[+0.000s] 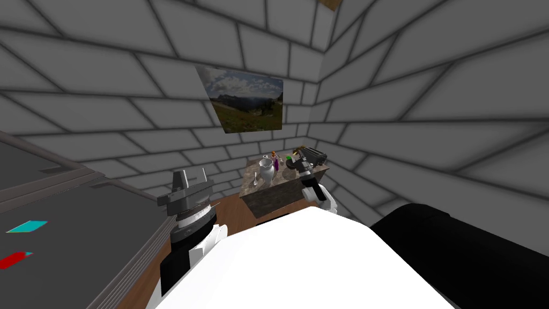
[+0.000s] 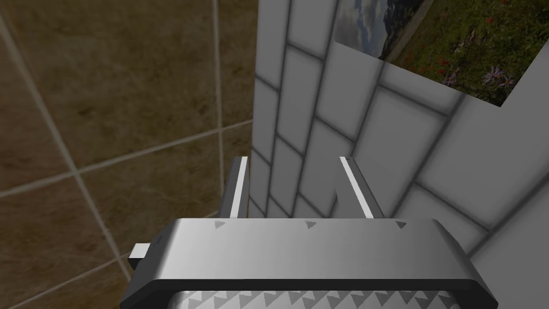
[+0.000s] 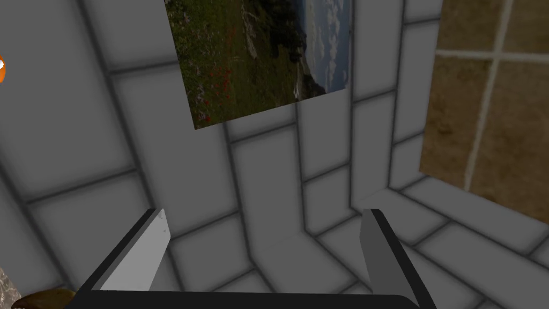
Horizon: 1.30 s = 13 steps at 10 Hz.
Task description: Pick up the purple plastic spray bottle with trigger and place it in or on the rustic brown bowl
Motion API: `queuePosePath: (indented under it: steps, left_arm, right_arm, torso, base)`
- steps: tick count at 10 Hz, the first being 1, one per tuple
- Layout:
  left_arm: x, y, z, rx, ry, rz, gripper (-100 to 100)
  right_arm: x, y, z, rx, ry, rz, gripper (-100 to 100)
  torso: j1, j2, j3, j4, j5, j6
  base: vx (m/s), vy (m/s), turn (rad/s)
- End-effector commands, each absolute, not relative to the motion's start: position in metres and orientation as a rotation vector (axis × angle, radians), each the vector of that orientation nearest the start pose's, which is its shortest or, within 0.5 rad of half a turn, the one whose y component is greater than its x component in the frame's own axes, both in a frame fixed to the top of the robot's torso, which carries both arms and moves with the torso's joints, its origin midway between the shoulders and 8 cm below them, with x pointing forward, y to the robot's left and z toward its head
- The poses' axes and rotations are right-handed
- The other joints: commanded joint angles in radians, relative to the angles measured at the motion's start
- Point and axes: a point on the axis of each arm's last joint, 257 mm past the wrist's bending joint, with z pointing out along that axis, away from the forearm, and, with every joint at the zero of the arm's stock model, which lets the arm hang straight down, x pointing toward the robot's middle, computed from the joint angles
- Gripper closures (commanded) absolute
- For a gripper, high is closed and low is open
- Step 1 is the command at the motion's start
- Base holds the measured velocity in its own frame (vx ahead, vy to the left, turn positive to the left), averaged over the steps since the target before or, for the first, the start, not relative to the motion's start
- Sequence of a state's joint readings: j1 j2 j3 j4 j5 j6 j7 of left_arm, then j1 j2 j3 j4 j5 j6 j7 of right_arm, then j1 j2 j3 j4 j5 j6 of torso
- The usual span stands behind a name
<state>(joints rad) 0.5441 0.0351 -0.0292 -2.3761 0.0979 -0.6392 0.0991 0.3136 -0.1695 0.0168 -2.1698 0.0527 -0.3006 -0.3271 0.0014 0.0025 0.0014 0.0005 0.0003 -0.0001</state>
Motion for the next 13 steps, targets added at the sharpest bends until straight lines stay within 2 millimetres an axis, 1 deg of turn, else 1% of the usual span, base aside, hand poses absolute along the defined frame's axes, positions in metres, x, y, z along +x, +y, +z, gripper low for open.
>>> queuePosePath:
  steps: [1,4,5,7,8,10,11,12,13]
  left_arm:
    - [0.294,0.276,0.076,-0.569,0.420,-1.514,0]
    - [0.294,0.276,0.076,-0.569,0.420,-1.514,0]
    - [0.294,0.276,0.076,-0.569,0.420,-1.514,0]
    - [0.294,0.276,0.076,-0.569,0.420,-1.514,0]
    - [0.294,0.276,0.076,-0.569,0.420,-1.514,0]
    - [0.294,0.276,0.076,-0.569,0.420,-1.514,0]
    - [0.294,0.276,0.076,-0.569,0.420,-1.514,0]
    - [0.294,0.276,0.076,-0.569,0.420,-1.514,0]
    - [0.294,0.276,0.076,-0.569,0.420,-1.514,0]
  right_arm:
    - [0.420,-0.248,-0.001,0.791,0.804,1.586,-100]
    - [0.448,-0.248,0.003,0.874,0.810,1.667,-100]
    - [0.450,-0.248,0.004,0.881,0.810,1.673,-100]
    - [0.469,-0.249,0.008,0.944,0.807,1.728,-100]
    - [0.471,-0.249,0.007,0.956,0.809,1.731,-100]
    - [0.490,-0.251,0.013,1.020,0.797,1.786,-100]
    - [0.492,-0.252,0.009,1.044,0.802,1.784,-100]
    - [0.502,-0.255,0.011,1.088,0.793,1.812,-100]
    - [0.502,-0.255,0.009,1.095,0.796,1.808,-100]
  torso:
    - [0.000,0.000,0.000,0.000,0.000,0.000]
    - [0.001,0.000,0.000,0.000,0.000,0.000]
    - [0.001,0.000,0.000,0.000,0.000,0.000]
    - [0.000,-0.001,0.000,0.000,0.000,0.000]
    - [0.001,-0.001,0.000,0.000,0.000,0.000]
    - [0.000,-0.001,-0.001,0.000,0.000,0.000]
    - [0.001,-0.001,0.000,0.000,0.000,0.000]
    - [0.001,-0.001,0.000,0.000,0.000,0.000]
    - [0.001,-0.001,-0.001,0.000,0.000,0.000]
  base:
    - [-0.040,0.021,0.003]
    - [-0.042,0.030,0.013]
    - [-0.034,0.024,0.008]
    - [-0.032,0.031,0.022]
    - [-0.029,0.030,0.008]
    - [-0.029,0.031,0.030]
    - [-0.027,0.030,0.010]
    - [-0.023,0.027,0.026]
    - [-0.018,0.023,0.017]
